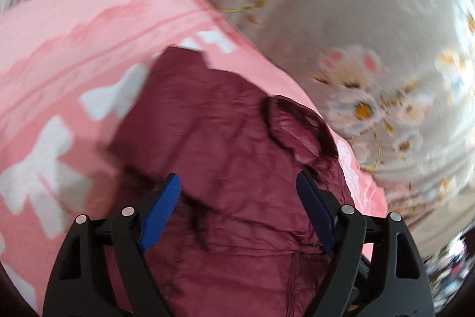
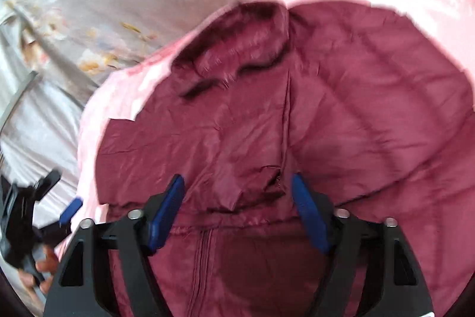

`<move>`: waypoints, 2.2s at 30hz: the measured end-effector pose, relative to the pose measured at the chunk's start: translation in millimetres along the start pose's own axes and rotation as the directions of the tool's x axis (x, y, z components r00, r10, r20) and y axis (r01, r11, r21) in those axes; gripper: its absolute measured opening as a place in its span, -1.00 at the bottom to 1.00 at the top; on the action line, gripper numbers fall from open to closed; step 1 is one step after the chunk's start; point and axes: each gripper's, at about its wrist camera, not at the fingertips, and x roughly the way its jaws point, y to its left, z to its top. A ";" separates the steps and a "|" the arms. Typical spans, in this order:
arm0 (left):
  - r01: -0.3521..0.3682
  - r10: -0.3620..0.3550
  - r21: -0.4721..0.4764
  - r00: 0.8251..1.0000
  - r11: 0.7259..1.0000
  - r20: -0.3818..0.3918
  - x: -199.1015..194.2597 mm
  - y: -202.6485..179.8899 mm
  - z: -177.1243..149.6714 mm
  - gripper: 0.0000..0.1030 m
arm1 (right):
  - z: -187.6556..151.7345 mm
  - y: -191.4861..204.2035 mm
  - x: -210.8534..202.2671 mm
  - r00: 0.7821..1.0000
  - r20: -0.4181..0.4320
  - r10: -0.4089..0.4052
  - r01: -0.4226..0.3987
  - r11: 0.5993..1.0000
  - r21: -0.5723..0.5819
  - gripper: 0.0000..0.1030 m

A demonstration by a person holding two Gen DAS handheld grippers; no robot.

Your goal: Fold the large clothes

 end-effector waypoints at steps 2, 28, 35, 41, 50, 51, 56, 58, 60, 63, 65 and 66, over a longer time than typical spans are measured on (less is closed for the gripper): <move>0.012 -0.013 -0.060 1.000 0.998 -0.003 -1.9 18.8 5.5 0.47 | 7.9 7.7 6.2 0.999 -0.027 -0.023 0.023 0.999 -0.031 -0.91; -0.179 0.172 -0.118 0.983 0.977 -0.067 75.8 47.1 41.0 -0.93 | 87.1 -33.1 -100.0 0.950 0.272 -0.156 0.199 0.970 -0.141 -0.93; -0.191 0.192 -0.102 0.981 0.976 -0.002 54.2 44.6 40.0 -0.97 | 65.4 -52.3 -86.7 0.956 0.223 -0.190 0.224 0.965 -0.135 -0.94; -0.243 0.241 -0.059 0.970 0.968 -0.034 78.2 60.9 20.9 -0.98 | 35.2 -93.6 -36.7 0.965 0.073 -0.253 0.259 0.962 -0.088 -0.96; -0.345 0.349 0.135 0.937 0.929 -0.012 62.6 29.2 13.4 -0.94 | 37.3 -90.0 -51.8 0.964 0.043 -0.263 0.266 0.961 -0.080 -0.75; -0.342 0.346 0.160 0.938 0.926 0.001 53.6 21.9 13.6 -0.94 | 36.7 -84.9 -61.2 0.960 0.066 -0.271 0.276 0.958 -0.081 -0.75; -0.280 0.267 0.244 0.960 0.928 0.089 17.9 -35.7 29.4 -0.80 | 49.5 -31.1 -94.9 0.956 0.191 -0.222 0.253 0.954 -0.160 -0.74; -0.239 0.226 0.290 0.971 0.927 0.079 29.9 -67.5 35.3 -0.73 | 62.2 -5.8 -86.8 0.964 0.186 -0.190 0.227 0.953 -0.203 -0.75; -0.226 0.223 0.321 0.974 0.920 0.046 51.2 -89.6 33.8 -0.71 | 73.2 18.6 -65.8 0.972 0.169 -0.161 0.199 0.951 -0.237 -0.75; -0.222 0.253 0.381 0.967 0.897 -0.032 91.9 -107.2 16.3 -0.71 | 78.0 33.2 -36.9 0.988 0.105 -0.113 0.134 0.967 -0.217 -0.75; -0.232 0.283 0.403 0.956 0.885 -0.072 112.6 -105.7 2.3 -0.71 | 72.4 39.8 -41.8 0.984 0.138 -0.111 0.138 0.968 -0.209 -0.75; -0.236 0.297 0.405 0.950 0.883 -0.094 122.4 -100.2 -5.2 -0.71 | 68.8 44.0 -52.2 0.976 0.189 -0.110 0.150 0.965 -0.215 -0.75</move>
